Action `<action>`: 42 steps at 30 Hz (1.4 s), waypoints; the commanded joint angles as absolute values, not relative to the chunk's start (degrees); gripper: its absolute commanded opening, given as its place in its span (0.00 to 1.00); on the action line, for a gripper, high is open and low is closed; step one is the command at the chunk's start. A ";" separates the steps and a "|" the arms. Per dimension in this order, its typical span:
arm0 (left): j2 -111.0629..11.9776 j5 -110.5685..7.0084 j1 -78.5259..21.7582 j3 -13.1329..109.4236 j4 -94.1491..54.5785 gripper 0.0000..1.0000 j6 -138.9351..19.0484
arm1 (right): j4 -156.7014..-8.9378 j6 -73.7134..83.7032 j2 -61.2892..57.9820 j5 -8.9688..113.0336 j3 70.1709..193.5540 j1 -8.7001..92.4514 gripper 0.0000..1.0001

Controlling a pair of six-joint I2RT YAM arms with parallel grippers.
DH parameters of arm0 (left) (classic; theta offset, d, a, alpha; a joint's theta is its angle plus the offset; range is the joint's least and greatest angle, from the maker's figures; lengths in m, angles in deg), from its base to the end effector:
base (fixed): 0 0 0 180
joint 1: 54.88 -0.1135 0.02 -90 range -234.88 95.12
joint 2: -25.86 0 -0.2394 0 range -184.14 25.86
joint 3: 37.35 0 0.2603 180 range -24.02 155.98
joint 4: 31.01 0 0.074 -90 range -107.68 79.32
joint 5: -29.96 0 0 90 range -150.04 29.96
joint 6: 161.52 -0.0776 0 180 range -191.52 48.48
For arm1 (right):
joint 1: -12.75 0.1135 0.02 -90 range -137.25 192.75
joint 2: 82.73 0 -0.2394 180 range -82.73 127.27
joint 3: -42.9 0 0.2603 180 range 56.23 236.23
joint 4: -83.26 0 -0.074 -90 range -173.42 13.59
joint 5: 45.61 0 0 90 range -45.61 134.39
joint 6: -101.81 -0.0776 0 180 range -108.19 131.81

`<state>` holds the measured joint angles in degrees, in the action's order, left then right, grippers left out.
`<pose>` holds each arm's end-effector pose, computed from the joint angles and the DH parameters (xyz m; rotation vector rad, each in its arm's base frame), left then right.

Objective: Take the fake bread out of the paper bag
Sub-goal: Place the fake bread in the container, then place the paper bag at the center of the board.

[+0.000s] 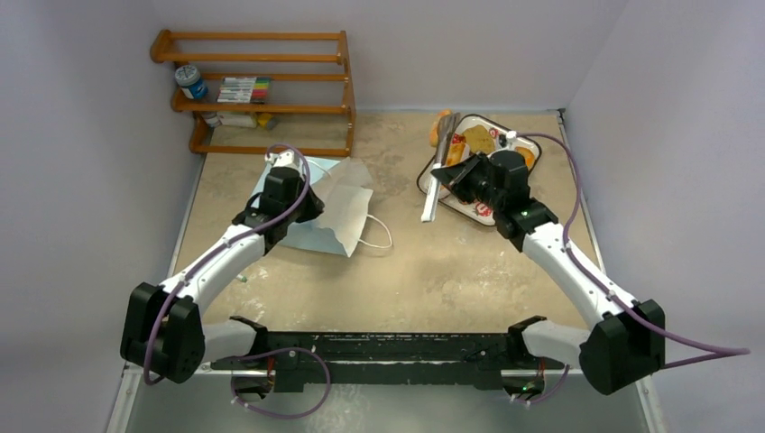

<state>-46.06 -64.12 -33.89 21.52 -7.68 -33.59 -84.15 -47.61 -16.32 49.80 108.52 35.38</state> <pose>0.3018 -0.1099 0.1925 -0.3711 2.2175 -0.4890 0.3033 0.1344 0.2943 0.5447 1.8678 1.0775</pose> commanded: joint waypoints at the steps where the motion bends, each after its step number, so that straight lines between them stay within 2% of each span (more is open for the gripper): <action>1: -42.63 -59.72 -34.88 23.72 -7.51 0.00 -36.80 | -90.02 -47.05 -13.96 47.16 111.20 29.34 0.00; 11: -40.27 -57.72 -34.97 20.82 -5.59 0.00 -40.52 | -98.51 -47.78 -1.71 51.32 113.64 17.11 0.00; 23: -40.03 -58.70 -34.95 19.01 -7.06 0.00 -40.16 | -98.26 -48.95 5.23 54.07 113.69 13.10 0.00; 26: -40.69 -58.73 -34.97 18.78 -7.85 0.00 -39.60 | -98.08 -49.10 6.12 55.22 113.18 12.20 0.05; 30: -41.45 -58.85 -34.96 18.69 -8.74 0.00 -39.29 | -97.43 -48.35 6.48 55.88 112.96 11.17 0.19; 34: -42.12 -58.64 -34.93 18.28 -9.95 0.00 -38.56 | -96.73 -47.82 7.37 57.15 112.84 9.94 0.28; 42: -42.41 -58.76 -34.98 18.33 -10.39 0.00 -38.26 | -95.23 -47.04 5.63 57.05 112.48 9.23 0.31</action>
